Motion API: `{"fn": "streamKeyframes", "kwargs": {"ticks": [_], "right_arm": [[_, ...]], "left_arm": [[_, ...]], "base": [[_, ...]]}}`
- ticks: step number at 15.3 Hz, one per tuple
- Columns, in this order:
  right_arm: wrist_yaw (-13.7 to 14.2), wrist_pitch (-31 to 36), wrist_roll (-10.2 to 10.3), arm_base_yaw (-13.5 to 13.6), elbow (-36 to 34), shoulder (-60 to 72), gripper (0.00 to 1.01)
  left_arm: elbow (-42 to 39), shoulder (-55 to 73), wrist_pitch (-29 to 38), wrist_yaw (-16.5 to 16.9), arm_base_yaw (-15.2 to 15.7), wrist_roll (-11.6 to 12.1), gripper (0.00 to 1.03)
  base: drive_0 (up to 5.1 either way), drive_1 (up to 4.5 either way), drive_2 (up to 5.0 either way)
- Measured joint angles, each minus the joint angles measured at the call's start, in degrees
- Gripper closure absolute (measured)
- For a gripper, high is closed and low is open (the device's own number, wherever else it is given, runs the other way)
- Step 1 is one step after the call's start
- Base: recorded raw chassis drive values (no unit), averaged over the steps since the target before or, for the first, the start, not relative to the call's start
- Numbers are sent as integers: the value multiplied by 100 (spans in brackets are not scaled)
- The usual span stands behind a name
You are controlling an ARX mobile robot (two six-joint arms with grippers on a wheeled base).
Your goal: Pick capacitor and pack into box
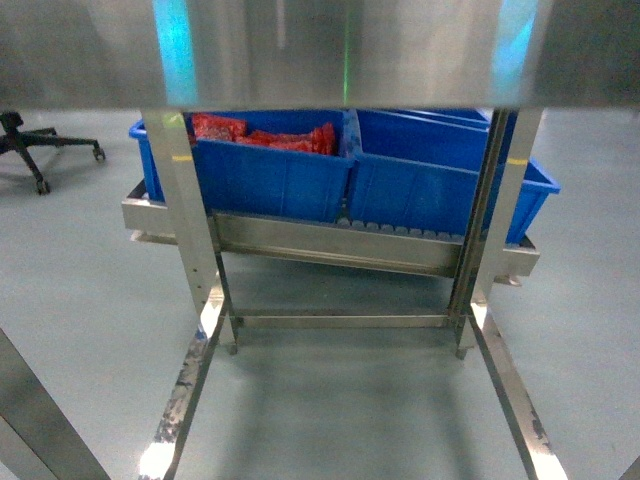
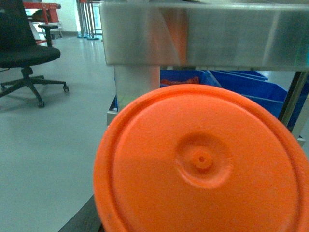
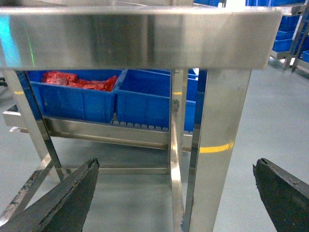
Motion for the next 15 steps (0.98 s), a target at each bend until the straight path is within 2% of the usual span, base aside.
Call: {"fn": "streamKeyframes", "kwargs": {"ticks": [15], "right_arm": [[0,-2,0,0,0,0,3]], "left_arm": [[0,0,-7,4,0,0,59]], "base": [[0,0,0]]}}
